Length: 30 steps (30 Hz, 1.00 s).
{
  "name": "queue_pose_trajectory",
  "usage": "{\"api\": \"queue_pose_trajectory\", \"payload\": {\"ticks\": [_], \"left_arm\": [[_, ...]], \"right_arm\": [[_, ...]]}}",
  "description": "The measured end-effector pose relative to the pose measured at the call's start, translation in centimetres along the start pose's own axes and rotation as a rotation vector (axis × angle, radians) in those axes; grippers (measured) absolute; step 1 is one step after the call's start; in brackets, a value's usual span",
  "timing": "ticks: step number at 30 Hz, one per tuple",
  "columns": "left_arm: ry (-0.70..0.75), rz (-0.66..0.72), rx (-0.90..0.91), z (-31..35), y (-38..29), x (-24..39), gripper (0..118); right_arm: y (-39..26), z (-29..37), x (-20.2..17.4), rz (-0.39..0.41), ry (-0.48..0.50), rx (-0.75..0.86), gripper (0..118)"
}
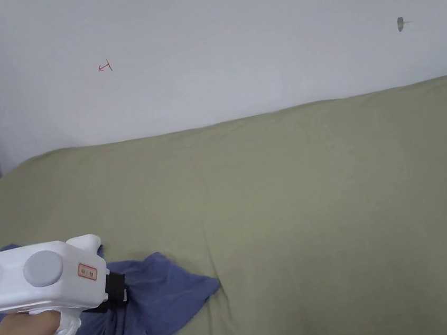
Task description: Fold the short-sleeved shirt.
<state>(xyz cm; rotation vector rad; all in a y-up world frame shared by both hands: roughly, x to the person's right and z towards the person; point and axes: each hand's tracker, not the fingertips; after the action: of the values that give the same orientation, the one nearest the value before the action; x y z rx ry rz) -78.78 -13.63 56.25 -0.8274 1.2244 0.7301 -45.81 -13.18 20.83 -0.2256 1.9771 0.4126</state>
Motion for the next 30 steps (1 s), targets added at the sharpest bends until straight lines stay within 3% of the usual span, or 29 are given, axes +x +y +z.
{"api": "queue_pose_trajectory", "payload": {"ticks": [5, 9, 16, 21, 30], "left_arm": [[-0.036, -0.006, 0.024, 4.3, 2.3, 2.0, 5], [-0.154, -0.054, 0.117, 8.8, 3.8, 4.9, 5], [-0.262, -0.204, 0.181, 13.7, 7.6, 15.4, 5], [-0.337, -0.339, 0.194, 14.5, 8.7, 24.7, 5], [-0.481, -0.506, 0.122, 11.8, 5.4, 40.5, 5]], "right_arm": [[0.6, 2.3, 0.3, -0.006, -0.025, 0.019, 0], [1.2, 4.3, 0.8, -0.004, -0.048, 0.021, 0], [1.8, 8.2, 2.5, -0.012, -0.139, 0.047, 0], [1.7, 12.6, 4.7, -0.008, -0.274, 0.095, 0], [0.7, 24.1, 10.1, -0.069, -0.617, 0.093, 0]]}}
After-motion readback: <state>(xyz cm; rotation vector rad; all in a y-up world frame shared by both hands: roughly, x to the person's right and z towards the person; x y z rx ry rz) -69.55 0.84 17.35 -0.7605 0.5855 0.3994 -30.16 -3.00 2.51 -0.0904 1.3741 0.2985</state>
